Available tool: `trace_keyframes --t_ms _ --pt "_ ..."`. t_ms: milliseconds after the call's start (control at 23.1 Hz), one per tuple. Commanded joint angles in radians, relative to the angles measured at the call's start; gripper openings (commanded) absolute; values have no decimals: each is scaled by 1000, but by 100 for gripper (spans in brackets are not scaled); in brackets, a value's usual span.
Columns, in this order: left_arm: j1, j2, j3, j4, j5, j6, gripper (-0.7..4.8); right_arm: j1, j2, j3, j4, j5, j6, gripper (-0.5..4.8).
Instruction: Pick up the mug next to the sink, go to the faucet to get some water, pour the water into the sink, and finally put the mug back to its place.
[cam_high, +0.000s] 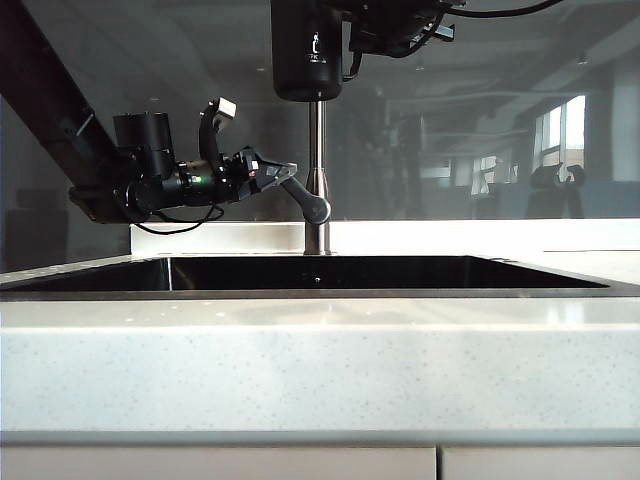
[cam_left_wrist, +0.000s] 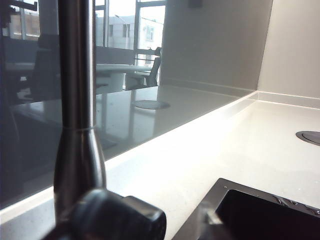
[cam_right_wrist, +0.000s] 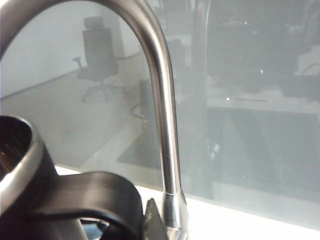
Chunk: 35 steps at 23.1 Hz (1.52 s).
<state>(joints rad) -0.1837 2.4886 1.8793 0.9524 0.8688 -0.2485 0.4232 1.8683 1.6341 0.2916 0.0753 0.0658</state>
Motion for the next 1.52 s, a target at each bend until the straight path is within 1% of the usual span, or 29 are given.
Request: trace_keyframes --t_ms 43,173,260,347,477,564,607,651,867,1084,1518 --pt "-6 -11 5 52 99 -18 264 1 -10 10 31 1 4 -1" --pt "-5 -11 5 52 158 -23 264 1 -10 10 31 1 4 -2" --pt "-5 -11 5 52 164 -29 264 1 -10 10 31 1 4 -2" --pt "-5 -11 5 51 128 -24 265 1 -10 10 30 1 4 -2" --pt "-5 -11 5 51 11 -3 265 1 -10 10 29 1 4 -1" --pt "-5 -11 5 50 -40 16 265 1 -10 10 27 1 4 -2" --pt "-5 -11 5 49 -53 19 265 1 -10 10 27 1 4 -2" --pt "-5 -11 5 38 -66 41 265 1 -10 10 27 1 4 -1" --pt "-4 -11 5 -27 -82 93 264 1 -10 10 27 1 4 -1" --pt "-4 -11 5 -61 -132 96 265 1 -10 10 27 1 4 -1" --pt "-4 -11 5 -61 -133 96 265 0 -10 10 27 1 4 -1"
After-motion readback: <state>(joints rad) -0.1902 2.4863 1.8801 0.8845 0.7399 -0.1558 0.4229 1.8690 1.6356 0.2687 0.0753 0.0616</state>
